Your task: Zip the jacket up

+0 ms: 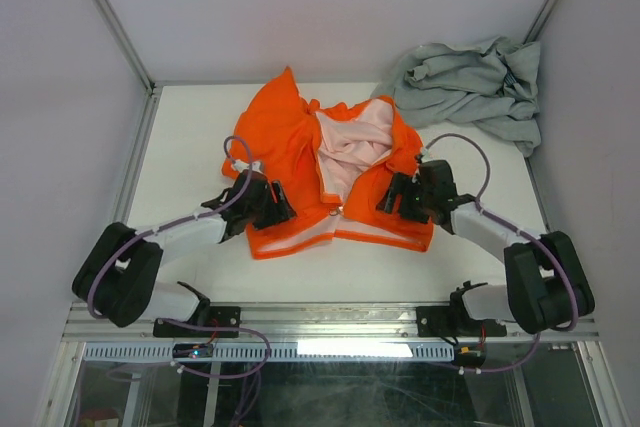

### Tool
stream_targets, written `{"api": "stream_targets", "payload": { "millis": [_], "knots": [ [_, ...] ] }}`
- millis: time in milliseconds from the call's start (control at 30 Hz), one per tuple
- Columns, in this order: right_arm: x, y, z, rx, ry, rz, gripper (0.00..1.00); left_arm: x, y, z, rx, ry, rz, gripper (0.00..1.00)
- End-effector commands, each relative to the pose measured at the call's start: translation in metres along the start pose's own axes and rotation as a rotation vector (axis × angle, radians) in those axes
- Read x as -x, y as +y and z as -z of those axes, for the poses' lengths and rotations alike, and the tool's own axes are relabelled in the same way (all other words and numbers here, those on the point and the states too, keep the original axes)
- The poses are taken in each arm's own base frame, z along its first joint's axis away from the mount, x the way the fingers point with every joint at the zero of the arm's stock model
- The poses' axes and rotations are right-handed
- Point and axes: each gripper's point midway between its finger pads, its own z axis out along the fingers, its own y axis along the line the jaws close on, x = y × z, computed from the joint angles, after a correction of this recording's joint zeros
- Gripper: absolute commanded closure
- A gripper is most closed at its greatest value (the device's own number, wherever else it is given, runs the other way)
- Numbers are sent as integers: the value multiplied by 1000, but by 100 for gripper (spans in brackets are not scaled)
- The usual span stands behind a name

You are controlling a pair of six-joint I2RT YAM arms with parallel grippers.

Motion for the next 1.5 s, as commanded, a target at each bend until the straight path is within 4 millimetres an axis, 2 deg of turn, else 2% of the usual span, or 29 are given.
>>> {"api": "stream_targets", "payload": {
  "millis": [0,133,200,233,300,433,500,600,700,767,867,933,1067,1133,1200,1300,1400,1467],
  "knots": [
    [10,-39,19,-107,-82,-131,20,-11,80,29,266,-58,162,40],
    [17,-56,34,-168,-139,-158,19,9,111,58,324,-189,271,43],
    [24,-50,40,-152,-154,-133,19,24,112,72,323,-255,267,42],
    [26,-42,43,-118,-158,-112,19,31,106,77,300,-273,252,42],
    [33,-21,50,-48,-172,-57,20,42,85,82,219,-276,229,42],
    [43,31,67,94,-222,57,21,59,18,89,-7,-250,149,40],
    [46,53,73,158,-241,87,22,61,-17,89,-91,-239,87,38],
    [50,75,75,208,-256,121,23,62,-61,81,-192,-222,20,38],
    [47,92,70,252,-252,144,23,65,-85,62,-240,-203,-13,36],
    [43,97,64,257,-238,149,23,68,-90,43,-213,-197,-41,34],
    [40,99,55,255,-233,156,23,68,-88,16,-151,-171,-84,32],
    [39,97,49,255,-235,150,23,57,-84,-3,-114,-133,-112,30],
    [33,82,32,193,-215,135,23,26,-72,-27,-23,-37,-190,23],
    [30,70,24,136,-207,131,23,7,-58,-33,45,15,-223,23],
    [26,58,19,85,-197,128,23,-8,-39,-33,113,54,-244,24],
    [22,50,18,52,-188,129,23,-17,-5,-20,232,62,-256,27],
    [23,54,23,69,-192,136,23,-16,23,3,331,31,-260,33],
    [25,59,25,87,-191,147,24,-13,34,19,376,11,-262,36]
  ]
}}
